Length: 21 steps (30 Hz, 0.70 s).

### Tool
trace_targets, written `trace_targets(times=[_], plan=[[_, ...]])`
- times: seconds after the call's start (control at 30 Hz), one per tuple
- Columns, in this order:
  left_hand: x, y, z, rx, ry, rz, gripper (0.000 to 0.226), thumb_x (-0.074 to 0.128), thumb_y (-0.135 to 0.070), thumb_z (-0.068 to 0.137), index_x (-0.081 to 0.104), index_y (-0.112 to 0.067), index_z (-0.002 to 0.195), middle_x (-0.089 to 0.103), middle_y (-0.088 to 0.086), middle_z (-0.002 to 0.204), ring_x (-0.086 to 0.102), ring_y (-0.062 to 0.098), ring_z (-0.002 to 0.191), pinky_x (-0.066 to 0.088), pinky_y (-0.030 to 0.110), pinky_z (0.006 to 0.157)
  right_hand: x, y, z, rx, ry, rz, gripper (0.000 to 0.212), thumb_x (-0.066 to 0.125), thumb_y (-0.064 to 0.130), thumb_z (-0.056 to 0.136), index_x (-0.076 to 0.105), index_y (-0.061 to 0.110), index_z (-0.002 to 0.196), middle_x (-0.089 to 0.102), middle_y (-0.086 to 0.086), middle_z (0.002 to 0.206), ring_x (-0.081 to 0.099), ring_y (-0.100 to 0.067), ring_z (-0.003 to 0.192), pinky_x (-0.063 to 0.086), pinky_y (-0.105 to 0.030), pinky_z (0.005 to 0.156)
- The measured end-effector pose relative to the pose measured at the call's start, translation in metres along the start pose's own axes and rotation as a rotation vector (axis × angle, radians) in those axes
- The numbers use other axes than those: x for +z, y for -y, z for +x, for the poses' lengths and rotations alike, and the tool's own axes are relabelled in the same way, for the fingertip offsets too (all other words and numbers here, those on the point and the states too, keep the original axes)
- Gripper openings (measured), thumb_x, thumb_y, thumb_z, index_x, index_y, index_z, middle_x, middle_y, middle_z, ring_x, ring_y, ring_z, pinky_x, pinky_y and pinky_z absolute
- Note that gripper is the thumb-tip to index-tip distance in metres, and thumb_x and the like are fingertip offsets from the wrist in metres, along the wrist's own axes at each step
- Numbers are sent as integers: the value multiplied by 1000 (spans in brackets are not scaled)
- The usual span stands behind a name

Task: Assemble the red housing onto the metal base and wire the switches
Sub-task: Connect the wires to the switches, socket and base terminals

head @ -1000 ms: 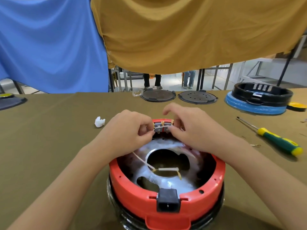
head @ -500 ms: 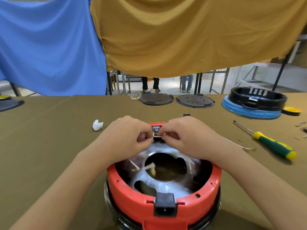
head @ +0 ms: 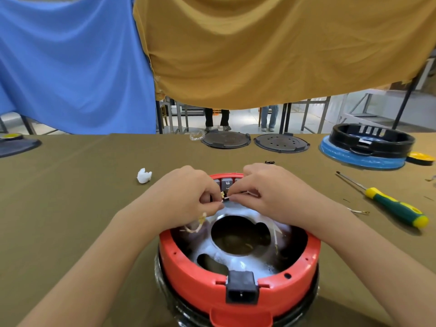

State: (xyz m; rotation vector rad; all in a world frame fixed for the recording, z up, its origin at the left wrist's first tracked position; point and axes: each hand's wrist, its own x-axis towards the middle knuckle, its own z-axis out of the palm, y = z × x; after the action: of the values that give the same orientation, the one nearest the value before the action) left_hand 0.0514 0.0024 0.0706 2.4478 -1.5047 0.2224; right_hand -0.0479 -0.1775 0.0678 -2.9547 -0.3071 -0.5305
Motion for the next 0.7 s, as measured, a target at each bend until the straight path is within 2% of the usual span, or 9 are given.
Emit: trace_targets(times=[0.1, 0.2, 0.27, 0.43, 0.5, 0.63, 0.7], plan=[[0, -1, 0, -14, -1, 18, 17, 68, -34, 90, 77, -24, 82, 64, -4, 57, 60, 15, 64, 43, 26, 58, -1, 1, -1, 11, 39, -13, 19, 59, 39, 95, 72, 36, 109, 41, 17, 66, 41, -4, 65, 32, -26, 58], [-1, -4, -2, -47, -11, 57, 18, 67, -41, 90, 72, -28, 78, 58, -16, 52, 60, 4, 66, 26, 14, 50, -1, 2, -2, 25, 44, -26, 23, 63, 37, 91, 67, 37, 113, 39, 21, 57, 37, 5, 56, 28, -17, 53], [-1, -6, -2, -61, -24, 80, 19, 66, -44, 90, 68, -31, 75, 58, -19, 52, 61, 1, 69, 21, 14, 50, -1, 2, -1, 34, 44, -34, 23, 61, 37, 92, 66, 36, 114, 40, 20, 55, 37, 6, 55, 29, -19, 53], [-3, -3, -2, -100, -62, 57, 26, 69, -48, 85, 65, -28, 68, 58, -20, 50, 59, -2, 61, 37, 21, 54, 0, 2, -1, 59, 42, -13, 35, 60, 39, 93, 55, 38, 127, 41, 18, 57, 37, 3, 55, 31, -23, 54], [-3, -4, -2, -101, -63, 58, 28, 69, -49, 84, 64, -29, 66, 59, -18, 51, 57, -2, 59, 43, 23, 57, -1, 3, -1, 58, 65, -1, 34, 59, 37, 95, 56, 42, 128, 44, 17, 55, 40, 3, 54, 36, -27, 56], [-2, -6, 0, -81, -17, 49, 37, 69, -46, 86, 52, -33, 56, 52, -22, 44, 53, -1, 55, 48, 26, 63, -2, 2, -1, 80, 117, 41, 29, 57, 36, 96, 65, 42, 124, 48, 18, 47, 47, 7, 54, 32, -20, 53], [-2, -7, 0, -66, 1, 62, 40, 69, -44, 87, 48, -33, 55, 49, -20, 43, 49, -1, 54, 48, 27, 63, -2, 2, -1, 80, 143, 55, 28, 57, 37, 97, 66, 42, 123, 51, 30, 49, 48, 16, 60, 27, -17, 51]])
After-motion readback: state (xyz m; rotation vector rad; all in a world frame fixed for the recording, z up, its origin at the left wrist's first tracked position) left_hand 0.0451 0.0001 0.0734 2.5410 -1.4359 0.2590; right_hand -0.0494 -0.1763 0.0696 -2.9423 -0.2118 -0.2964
